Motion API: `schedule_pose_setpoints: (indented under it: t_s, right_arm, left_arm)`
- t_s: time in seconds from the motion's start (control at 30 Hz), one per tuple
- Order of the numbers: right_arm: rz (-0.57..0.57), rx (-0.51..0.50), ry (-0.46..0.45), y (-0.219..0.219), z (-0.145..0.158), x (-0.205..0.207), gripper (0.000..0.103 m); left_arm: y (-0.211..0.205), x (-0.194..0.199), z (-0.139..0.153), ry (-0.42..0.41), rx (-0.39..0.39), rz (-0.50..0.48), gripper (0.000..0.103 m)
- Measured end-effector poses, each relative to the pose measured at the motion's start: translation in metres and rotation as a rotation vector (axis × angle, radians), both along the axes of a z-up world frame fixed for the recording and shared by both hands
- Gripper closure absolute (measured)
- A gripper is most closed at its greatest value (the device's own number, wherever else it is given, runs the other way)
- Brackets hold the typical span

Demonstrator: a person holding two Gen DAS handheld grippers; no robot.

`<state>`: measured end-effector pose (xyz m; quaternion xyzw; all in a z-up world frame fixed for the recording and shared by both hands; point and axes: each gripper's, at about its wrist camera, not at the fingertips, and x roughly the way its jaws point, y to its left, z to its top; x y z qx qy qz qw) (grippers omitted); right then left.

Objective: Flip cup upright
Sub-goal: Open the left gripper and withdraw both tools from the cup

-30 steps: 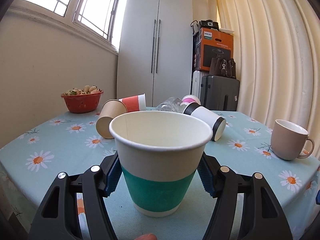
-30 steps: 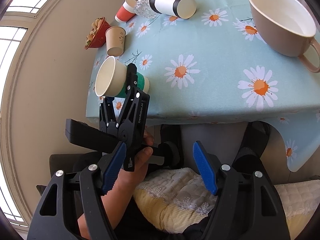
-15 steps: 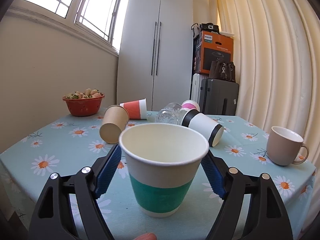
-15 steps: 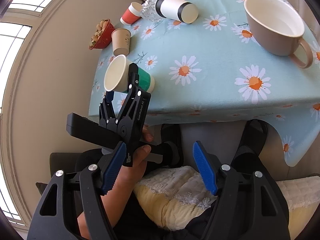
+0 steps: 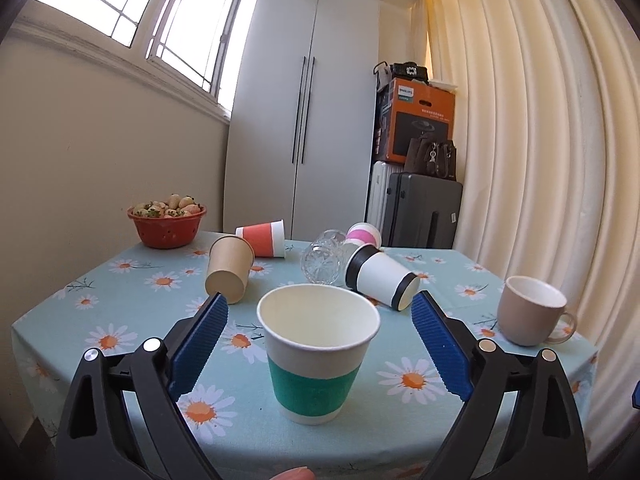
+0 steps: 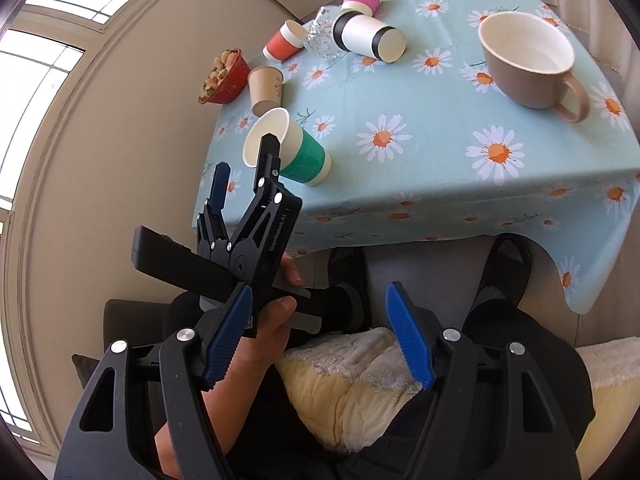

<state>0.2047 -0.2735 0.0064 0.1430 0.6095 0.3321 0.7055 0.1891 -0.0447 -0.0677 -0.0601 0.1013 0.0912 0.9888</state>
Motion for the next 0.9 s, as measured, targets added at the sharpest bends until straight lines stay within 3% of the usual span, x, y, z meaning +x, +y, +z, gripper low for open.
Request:
schedule_pose_setpoints:
  t_s: [0.17,0.2,0.53,0.9]
  right_arm:
    - [-0.009,0.018,-0.032,-0.004,0.011,-0.017,0.034]
    - [-0.009,0.024,-0.038,-0.004,0.013,-0.022,0.034]
    - [-0.007,0.063,-0.098,-0.003,0.019,-0.057,0.034]
    - [-0.012,-0.007,-0.431,0.003,0.029,-0.111,0.031]
  left_arm:
    - [-0.003,-0.024,0.018,-0.007,0.024,-0.03,0.011]
    - [-0.004,-0.029,0.021,0.0,0.037,-0.037,0.006]
    - [0.01,-0.098,0.069,0.034,0.06,-0.098,0.006]
    - [0.029,-0.176,0.099,0.054,0.085,-0.131,0.006]
